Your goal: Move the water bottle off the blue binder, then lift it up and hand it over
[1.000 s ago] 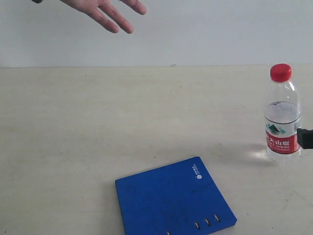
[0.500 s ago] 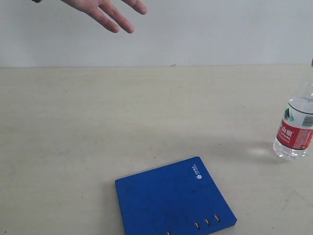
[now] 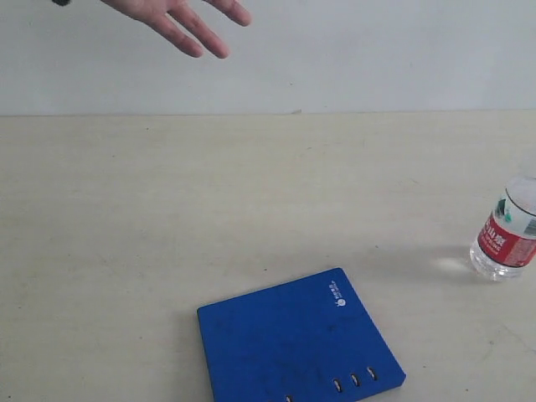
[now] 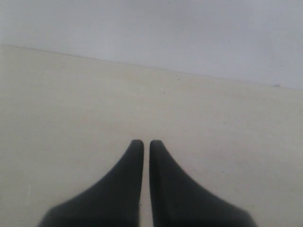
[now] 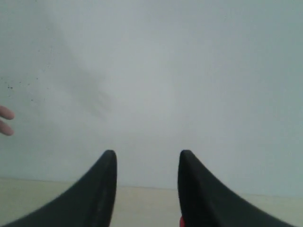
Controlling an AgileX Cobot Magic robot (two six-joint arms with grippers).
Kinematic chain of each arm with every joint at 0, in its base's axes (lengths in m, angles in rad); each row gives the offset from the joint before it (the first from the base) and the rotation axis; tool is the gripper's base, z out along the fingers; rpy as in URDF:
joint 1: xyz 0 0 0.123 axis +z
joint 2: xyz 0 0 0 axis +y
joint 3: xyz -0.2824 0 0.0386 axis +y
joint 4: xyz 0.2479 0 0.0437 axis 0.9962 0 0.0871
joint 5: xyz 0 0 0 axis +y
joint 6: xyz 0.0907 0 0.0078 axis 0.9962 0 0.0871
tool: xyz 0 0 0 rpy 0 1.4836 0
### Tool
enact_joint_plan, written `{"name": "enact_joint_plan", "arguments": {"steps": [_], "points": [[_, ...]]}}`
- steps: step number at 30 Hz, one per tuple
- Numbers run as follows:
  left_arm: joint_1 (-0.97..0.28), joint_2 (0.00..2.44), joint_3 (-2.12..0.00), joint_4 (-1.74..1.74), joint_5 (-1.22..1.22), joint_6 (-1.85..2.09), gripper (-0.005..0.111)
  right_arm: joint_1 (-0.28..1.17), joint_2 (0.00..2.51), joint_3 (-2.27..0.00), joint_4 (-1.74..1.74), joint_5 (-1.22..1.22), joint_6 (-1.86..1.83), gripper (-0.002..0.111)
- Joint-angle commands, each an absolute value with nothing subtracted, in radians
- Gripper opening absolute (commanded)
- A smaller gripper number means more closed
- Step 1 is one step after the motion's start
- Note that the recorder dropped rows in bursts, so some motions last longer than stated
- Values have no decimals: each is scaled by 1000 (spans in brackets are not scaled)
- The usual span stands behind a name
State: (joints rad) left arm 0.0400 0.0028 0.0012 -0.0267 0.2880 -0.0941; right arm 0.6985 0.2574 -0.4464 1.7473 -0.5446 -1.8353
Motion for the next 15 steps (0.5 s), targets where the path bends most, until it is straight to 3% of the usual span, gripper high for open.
{"name": "enact_joint_plan", "arguments": {"steps": [1, 3, 12, 15], "points": [[37, 0, 0, -34, 283, -103, 4, 698, 251, -380, 1744, -316, -1720, 10], [37, 0, 0, -34, 283, -103, 4, 698, 253, -359, 1744, -136, -1625, 0], [37, 0, 0, -34, 283, -103, 4, 698, 260, -213, 1727, 379, -1352, 2], [37, 0, 0, -34, 283, -103, 4, 698, 285, -157, 1489, 459, -1140, 2]]}}
